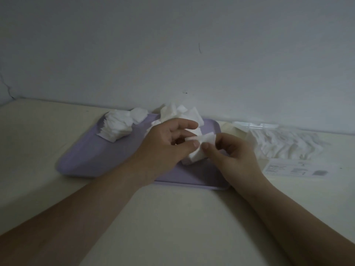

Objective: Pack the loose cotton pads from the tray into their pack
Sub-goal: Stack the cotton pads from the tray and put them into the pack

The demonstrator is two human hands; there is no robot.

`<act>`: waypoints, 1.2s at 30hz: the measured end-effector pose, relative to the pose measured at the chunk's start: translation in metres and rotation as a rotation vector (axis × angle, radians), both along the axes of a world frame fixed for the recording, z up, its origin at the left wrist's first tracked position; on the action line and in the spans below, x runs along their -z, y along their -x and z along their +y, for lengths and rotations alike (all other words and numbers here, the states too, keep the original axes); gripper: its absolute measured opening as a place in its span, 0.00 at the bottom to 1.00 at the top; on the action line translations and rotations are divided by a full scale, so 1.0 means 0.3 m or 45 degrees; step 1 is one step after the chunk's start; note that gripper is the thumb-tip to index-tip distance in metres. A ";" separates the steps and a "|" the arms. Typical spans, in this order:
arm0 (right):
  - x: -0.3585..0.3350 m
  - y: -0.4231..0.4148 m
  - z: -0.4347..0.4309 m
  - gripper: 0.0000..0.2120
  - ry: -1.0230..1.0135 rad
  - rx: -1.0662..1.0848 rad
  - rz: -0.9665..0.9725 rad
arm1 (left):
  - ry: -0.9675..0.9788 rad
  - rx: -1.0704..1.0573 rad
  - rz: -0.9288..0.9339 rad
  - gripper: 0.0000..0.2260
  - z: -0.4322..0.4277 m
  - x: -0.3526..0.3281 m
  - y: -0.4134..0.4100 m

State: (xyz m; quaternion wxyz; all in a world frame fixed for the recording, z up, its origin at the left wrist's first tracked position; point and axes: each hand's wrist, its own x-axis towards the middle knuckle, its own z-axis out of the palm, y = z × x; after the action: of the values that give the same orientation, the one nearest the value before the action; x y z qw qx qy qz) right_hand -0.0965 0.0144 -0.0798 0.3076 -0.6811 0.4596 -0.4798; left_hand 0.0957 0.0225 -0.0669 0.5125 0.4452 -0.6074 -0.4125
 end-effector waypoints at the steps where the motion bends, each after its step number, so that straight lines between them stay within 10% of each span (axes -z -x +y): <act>1: 0.006 0.002 -0.006 0.06 0.019 0.069 -0.018 | 0.027 -0.102 -0.038 0.14 -0.011 0.011 0.002; 10: 0.042 0.008 -0.043 0.06 -0.061 0.293 -0.093 | 0.000 -0.300 -0.843 0.17 -0.046 0.056 0.003; 27: 0.016 0.027 -0.035 0.09 -0.267 -0.081 -0.558 | -0.043 -0.305 -0.023 0.17 -0.043 0.050 -0.021; 36: 0.014 0.026 -0.012 0.05 -0.137 -0.092 -0.061 | -0.029 -0.021 -0.039 0.16 -0.020 0.043 -0.018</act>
State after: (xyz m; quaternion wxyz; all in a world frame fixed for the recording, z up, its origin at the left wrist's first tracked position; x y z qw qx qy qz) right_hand -0.1044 0.0108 -0.0839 0.3717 -0.6681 0.4525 -0.4591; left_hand 0.1010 0.0164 -0.0799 0.5015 0.4624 -0.6068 -0.4081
